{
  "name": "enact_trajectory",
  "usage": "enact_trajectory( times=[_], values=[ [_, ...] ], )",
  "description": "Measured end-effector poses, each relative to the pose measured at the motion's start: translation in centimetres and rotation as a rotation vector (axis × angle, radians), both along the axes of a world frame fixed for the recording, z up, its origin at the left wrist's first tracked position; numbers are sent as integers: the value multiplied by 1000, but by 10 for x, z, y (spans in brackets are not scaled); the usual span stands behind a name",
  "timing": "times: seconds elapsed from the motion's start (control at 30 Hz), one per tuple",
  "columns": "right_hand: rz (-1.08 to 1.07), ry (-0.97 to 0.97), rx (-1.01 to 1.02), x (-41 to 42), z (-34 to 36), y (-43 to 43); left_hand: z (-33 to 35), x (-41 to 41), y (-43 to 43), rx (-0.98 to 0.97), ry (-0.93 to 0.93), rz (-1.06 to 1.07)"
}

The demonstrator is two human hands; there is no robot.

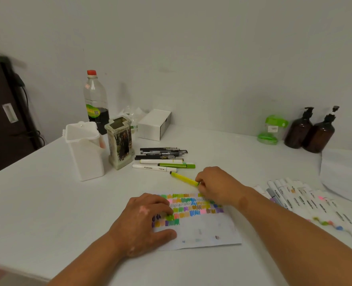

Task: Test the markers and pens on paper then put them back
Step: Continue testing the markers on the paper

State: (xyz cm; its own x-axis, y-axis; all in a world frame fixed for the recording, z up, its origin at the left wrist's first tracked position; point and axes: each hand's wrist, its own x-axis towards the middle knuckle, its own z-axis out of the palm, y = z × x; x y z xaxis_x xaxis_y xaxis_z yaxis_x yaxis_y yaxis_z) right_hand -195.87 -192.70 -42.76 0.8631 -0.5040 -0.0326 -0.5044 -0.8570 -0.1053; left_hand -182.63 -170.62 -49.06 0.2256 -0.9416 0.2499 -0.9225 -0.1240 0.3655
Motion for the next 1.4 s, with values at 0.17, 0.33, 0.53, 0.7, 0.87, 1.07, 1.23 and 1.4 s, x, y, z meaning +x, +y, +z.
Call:
enact_trajectory(
  times=[0.17, 0.33, 0.53, 0.7, 0.87, 1.07, 1.23, 1.4],
  values=[
    [-173, -487, 299, -37, 17, 1, 0, -3, -2, 18, -26, -30],
    [-195, -753, 896, -58, 5, 44, 6, -7, -9, 45, -9, -62],
    [-144, -871, 1113, -63, -15, 63, 20, -15, -19, -35, 27, -52],
    [-86, -881, 1153, -63, -26, 65, 30, -34, -29, -231, 247, -74],
    [-95, -932, 1102, -69, -28, 58, 24, -39, -30, -355, 212, -21],
    [-26, -916, 1024, -67, -28, 64, 23, -52, -32, -380, 136, -90],
    [-17, -908, 1015, -64, -30, 71, 23, -55, -33, -308, 108, -139],
    [-2, -916, 1015, -63, -29, 74, 21, -54, -32, -345, 121, -137]
  ],
)
